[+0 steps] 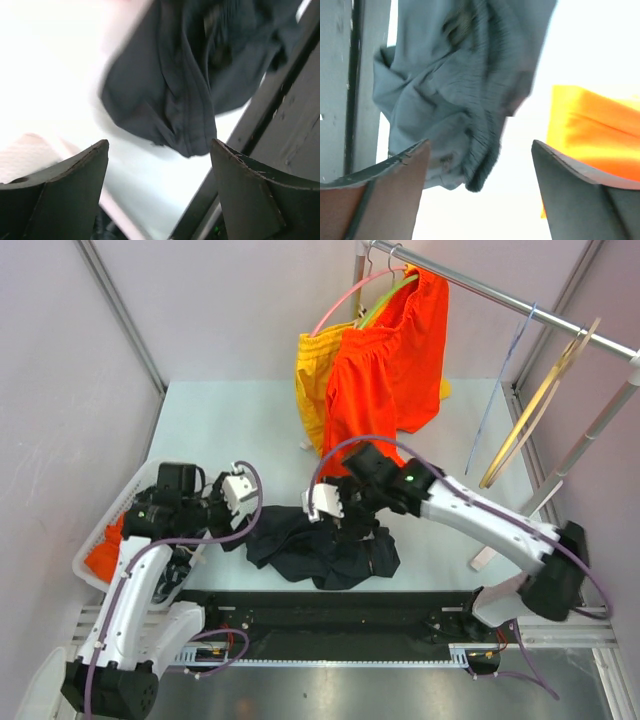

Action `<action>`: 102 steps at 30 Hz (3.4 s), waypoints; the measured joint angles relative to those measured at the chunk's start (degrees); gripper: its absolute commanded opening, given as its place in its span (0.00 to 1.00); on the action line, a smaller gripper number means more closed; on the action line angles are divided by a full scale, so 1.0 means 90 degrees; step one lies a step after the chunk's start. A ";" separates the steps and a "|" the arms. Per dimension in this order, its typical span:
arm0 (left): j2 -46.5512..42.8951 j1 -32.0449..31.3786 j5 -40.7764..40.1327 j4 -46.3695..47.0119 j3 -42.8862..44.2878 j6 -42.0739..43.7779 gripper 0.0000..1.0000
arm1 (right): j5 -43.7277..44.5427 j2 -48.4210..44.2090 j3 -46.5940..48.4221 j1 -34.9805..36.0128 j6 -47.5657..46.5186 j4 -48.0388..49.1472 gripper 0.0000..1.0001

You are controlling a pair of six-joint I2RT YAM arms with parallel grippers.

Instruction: Place the shorts on the hanger

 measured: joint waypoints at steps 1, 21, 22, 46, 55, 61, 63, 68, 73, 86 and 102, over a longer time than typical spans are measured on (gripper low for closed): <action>0.0056 0.0000 0.0090 0.0005 0.0262 -0.0075 0.86 | 0.0046 -0.0350 0.0036 0.0019 0.0194 0.0056 0.96; 0.1428 -0.0471 0.1246 0.2307 0.2300 -0.2453 0.90 | 0.0508 -0.1970 0.5095 -0.2905 0.3201 0.0321 0.78; 0.1428 -0.0478 0.1241 0.2385 0.2300 -0.2523 0.90 | 0.0532 -0.2016 0.4971 -0.3060 0.3444 0.0323 0.75; 0.1926 -0.0544 0.1071 0.3587 0.2300 -0.3776 0.90 | -0.0726 -0.2902 0.3016 -0.7885 0.8174 0.1149 0.59; 0.1931 -0.0551 0.0884 0.3662 0.2300 -0.3927 0.91 | 0.0452 -0.2157 0.3014 -0.6023 0.7359 0.1195 0.65; 0.1943 -0.0554 0.0838 0.3682 0.2295 -0.4014 0.91 | 0.2263 -0.2144 0.2919 -0.4932 0.6798 0.1217 0.62; 0.1953 -0.0554 0.0835 0.3706 0.2295 -0.4061 0.91 | 0.2936 -0.2135 0.2863 -0.4556 0.6649 0.1256 0.61; 0.2025 -0.0554 0.0772 0.3711 0.2295 -0.4109 0.91 | 0.3898 -0.2120 0.2691 -0.4160 0.6409 0.1241 0.61; 0.2079 -0.0554 0.0699 0.3716 0.2295 -0.4126 0.91 | 0.4512 -0.2130 0.2446 -0.4150 0.6331 0.1212 0.61; 0.2278 -0.0556 0.0614 0.3898 0.2295 -0.4228 0.91 | 0.4750 -0.1593 0.2358 -0.4469 0.6924 0.1032 0.35; 0.2421 -0.0556 0.0527 0.3949 0.2297 -0.4231 0.91 | 0.4061 -0.1685 0.2528 -0.4476 0.7230 0.1447 0.00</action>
